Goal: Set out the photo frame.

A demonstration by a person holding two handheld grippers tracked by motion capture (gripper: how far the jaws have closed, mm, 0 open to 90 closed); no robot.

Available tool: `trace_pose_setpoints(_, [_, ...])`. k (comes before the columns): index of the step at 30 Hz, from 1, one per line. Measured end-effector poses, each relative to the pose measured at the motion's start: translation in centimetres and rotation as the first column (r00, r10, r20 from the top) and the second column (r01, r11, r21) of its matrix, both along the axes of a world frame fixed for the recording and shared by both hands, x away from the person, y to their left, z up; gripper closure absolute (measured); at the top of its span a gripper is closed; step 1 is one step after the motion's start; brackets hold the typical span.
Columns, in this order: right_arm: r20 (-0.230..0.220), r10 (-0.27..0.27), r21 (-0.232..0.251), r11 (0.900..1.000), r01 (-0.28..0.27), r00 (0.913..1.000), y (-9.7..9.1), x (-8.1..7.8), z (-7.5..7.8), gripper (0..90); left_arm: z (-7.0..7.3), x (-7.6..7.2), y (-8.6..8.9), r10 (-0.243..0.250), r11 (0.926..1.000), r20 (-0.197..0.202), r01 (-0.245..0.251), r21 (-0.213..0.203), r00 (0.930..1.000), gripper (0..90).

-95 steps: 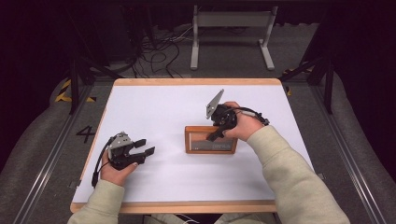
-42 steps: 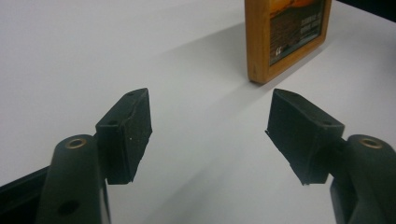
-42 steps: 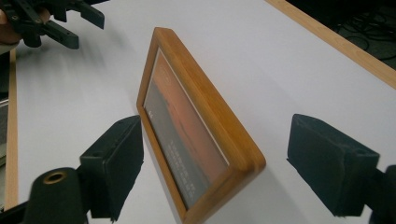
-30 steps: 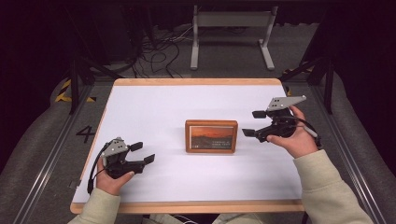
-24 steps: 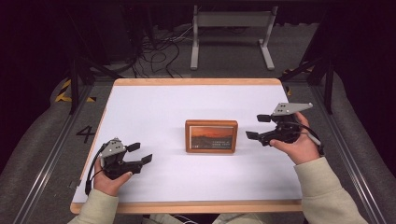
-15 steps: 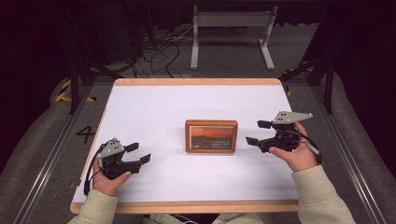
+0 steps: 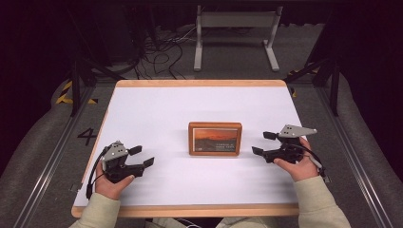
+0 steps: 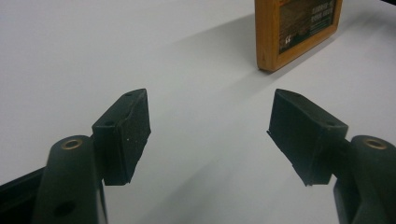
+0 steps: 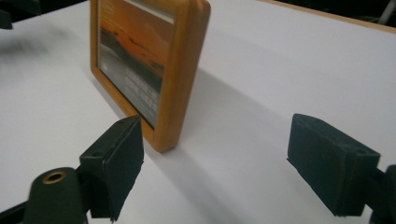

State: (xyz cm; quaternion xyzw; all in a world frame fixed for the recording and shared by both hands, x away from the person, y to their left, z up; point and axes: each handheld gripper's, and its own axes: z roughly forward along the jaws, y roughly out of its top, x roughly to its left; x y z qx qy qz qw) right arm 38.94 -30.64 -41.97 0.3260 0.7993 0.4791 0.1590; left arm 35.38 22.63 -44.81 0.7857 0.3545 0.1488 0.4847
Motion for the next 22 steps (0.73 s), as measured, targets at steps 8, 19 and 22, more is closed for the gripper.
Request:
trace_pose_setpoints(8, [-0.029,-0.068,-0.006,0.9977,0.068,0.9973,-1.0,0.5,-2.4,19.0,-0.5,0.2,0.2,0.008,1.0,-0.022,-0.008,-0.005,0.9997,29.6])
trace_pose_setpoints(19, [-0.047,-0.084,-0.03,0.9961,0.083,0.9953,-1.0,0.6,-3.2,18.8,-0.6,0.5,0.1,0.005,1.0,-0.018,-0.005,0.005,0.9998,29.6])
trace_pose_setpoints(22, [-0.037,-0.09,-0.025,0.9957,0.089,0.9953,-1.0,0.6,-2.9,18.8,-0.7,0.5,0.1,0.012,0.9999,-0.029,-0.012,0.003,0.9995,29.5])
